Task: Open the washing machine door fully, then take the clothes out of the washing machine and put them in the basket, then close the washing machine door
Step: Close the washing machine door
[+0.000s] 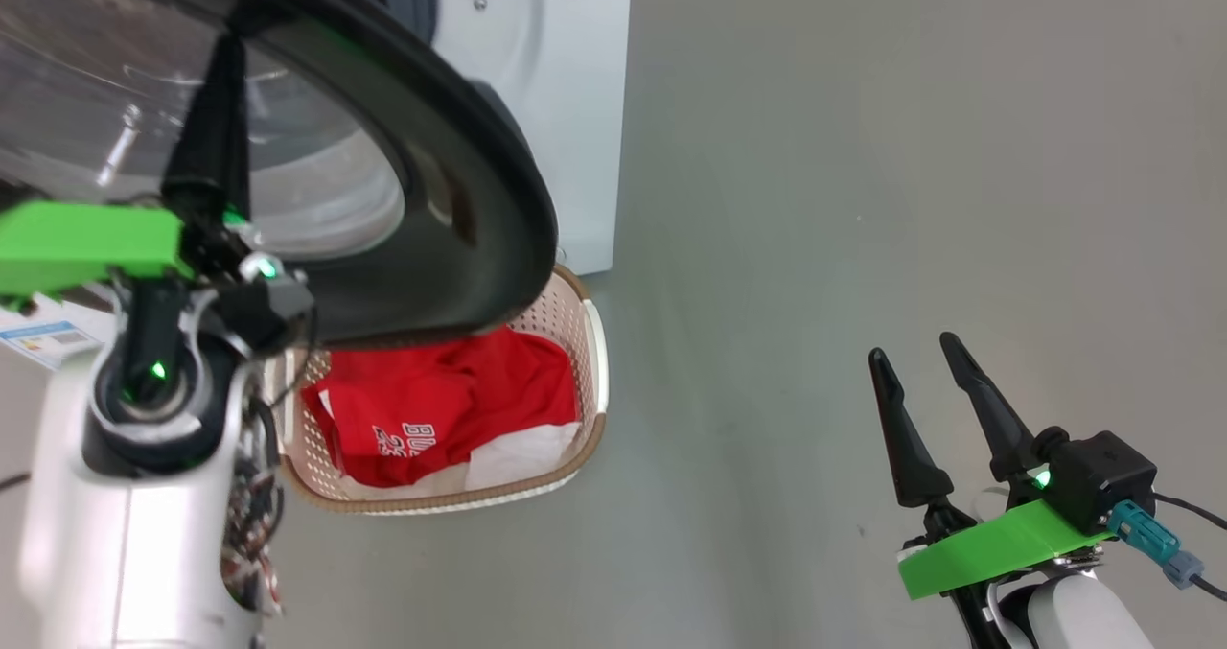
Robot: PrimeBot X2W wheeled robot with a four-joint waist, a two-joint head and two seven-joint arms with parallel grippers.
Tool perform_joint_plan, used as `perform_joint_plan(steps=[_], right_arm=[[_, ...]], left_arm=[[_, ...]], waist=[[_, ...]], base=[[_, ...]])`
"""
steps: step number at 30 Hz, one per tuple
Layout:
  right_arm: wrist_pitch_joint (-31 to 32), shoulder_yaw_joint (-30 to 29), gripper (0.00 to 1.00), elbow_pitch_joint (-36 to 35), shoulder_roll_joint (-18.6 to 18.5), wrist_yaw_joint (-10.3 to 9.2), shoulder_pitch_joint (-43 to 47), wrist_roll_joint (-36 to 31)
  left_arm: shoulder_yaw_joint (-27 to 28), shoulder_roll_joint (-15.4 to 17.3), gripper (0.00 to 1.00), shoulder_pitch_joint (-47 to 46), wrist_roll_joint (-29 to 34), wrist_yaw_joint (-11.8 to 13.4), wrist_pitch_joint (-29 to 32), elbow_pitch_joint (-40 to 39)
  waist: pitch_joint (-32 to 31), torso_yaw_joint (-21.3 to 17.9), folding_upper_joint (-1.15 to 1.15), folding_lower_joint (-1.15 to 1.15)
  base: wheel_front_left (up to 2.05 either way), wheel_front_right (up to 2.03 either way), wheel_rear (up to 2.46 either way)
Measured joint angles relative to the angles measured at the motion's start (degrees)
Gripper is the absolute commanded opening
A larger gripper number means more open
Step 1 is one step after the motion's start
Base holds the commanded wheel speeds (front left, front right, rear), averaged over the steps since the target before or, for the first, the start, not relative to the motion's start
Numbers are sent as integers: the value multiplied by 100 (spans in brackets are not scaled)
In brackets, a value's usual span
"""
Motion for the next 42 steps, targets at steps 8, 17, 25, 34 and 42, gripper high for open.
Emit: perform_joint_plan(steps=[8, 17, 25, 34, 42], right_arm=[[-1, -14, 100, -24, 0, 1, -91, -56], [-1, -16, 100, -22, -1, 0, -112, -58], [0, -24, 100, 5, -1, 1, -190, -92], [-1, -25, 100, 86, -1, 1, 77, -46], [-1, -82, 100, 111, 0, 1, 409, -46]], left_arm=[[103, 65, 0, -494, 11, -345, -47, 506], [69, 79, 0, -715, 11, -595, 49, 839], [30, 70, 43, -687, -20, -740, 252, 939], [70, 68, 100, 655, -166, -1124, 396, 621], [96, 114, 100, 2149, -42, -1457, 322, -11]], waist=[[223, -100, 0, 0], [257, -131, 0, 0], [134, -97, 0, 0], [-365, -36, 0, 0], [-932, 47, 0, 0]], base=[[0, 0, 0], [0, 0, 0], [0, 0, 0], [0, 0, 0], [0, 0, 0]])
